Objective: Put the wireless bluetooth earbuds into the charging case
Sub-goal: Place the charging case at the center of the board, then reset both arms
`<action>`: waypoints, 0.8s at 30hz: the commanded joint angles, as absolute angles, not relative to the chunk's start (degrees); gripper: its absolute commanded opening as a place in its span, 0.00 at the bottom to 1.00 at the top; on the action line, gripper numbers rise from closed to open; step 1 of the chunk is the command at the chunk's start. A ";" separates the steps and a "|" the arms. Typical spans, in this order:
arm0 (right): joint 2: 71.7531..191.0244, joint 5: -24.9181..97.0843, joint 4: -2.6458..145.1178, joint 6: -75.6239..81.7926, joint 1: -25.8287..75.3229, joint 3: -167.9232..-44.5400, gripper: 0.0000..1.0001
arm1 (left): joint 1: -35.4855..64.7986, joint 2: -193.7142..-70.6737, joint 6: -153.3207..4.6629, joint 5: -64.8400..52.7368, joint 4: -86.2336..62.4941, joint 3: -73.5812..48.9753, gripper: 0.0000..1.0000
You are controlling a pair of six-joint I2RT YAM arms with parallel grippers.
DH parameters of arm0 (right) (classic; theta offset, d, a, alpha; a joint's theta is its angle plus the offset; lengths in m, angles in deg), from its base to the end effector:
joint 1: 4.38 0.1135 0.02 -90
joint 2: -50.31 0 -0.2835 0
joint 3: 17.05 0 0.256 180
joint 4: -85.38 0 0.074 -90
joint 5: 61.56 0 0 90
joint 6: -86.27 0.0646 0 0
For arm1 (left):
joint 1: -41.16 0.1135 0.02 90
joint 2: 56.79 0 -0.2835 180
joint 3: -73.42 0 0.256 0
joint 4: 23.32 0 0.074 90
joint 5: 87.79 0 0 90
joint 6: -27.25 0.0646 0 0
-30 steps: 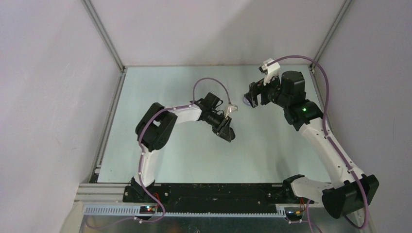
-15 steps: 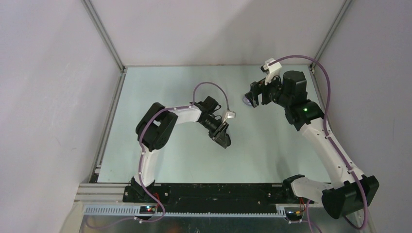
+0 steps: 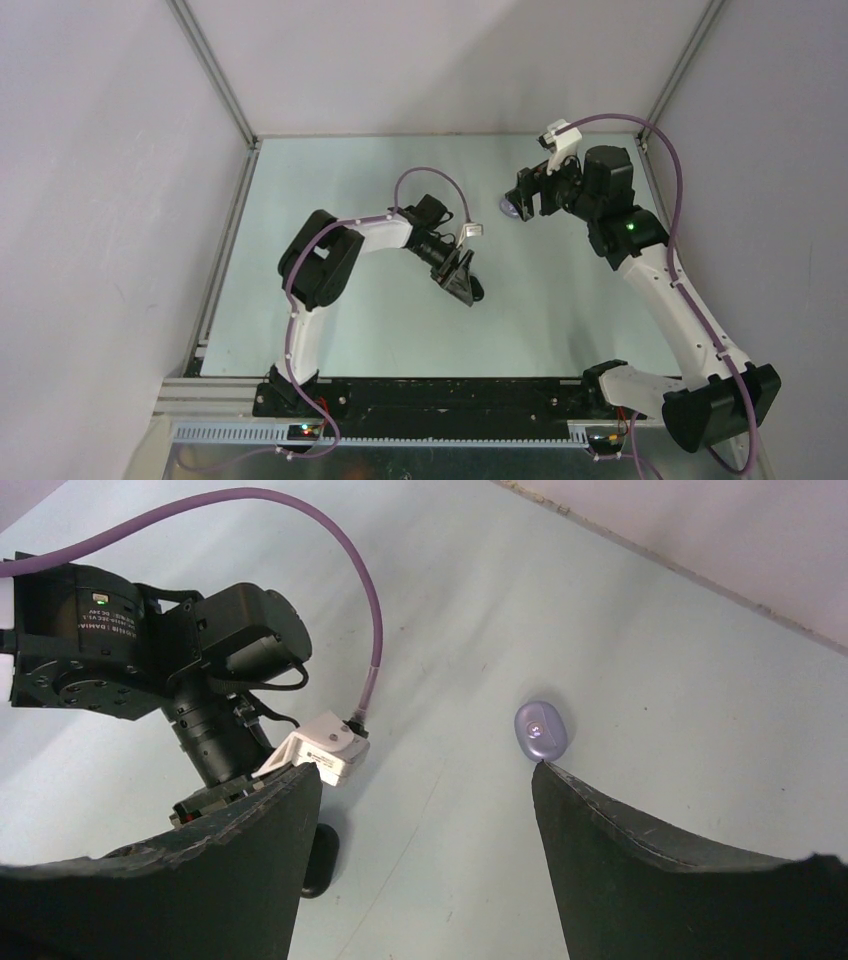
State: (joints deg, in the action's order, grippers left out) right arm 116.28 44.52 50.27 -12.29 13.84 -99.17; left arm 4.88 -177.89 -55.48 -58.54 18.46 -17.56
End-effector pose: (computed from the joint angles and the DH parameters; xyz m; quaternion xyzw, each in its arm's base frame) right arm 0.2596 0.1043 0.3994 -0.2657 0.7652 0.1619 0.5636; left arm 0.3058 -0.2944 0.1274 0.3899 0.7617 -0.5174 0.0063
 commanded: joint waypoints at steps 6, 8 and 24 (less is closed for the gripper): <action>114.29 45.39 52.21 -11.38 12.90 -99.47 0.84 | 9.92 -175.06 -48.49 -48.42 22.17 -17.09 0.99; 114.29 45.28 52.16 -11.24 12.85 -99.47 0.89 | 11.37 -173.23 -46.01 -47.53 24.25 -17.30 1.00; 114.39 42.83 52.98 -9.72 12.45 -99.42 0.99 | 25.71 -138.50 -39.29 -37.76 22.38 -5.30 0.99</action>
State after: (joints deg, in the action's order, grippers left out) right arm 115.85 44.02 50.42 -10.78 12.75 -99.17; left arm 21.78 -148.18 -41.12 -39.55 25.11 -6.96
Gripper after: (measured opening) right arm 0.993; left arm 0.994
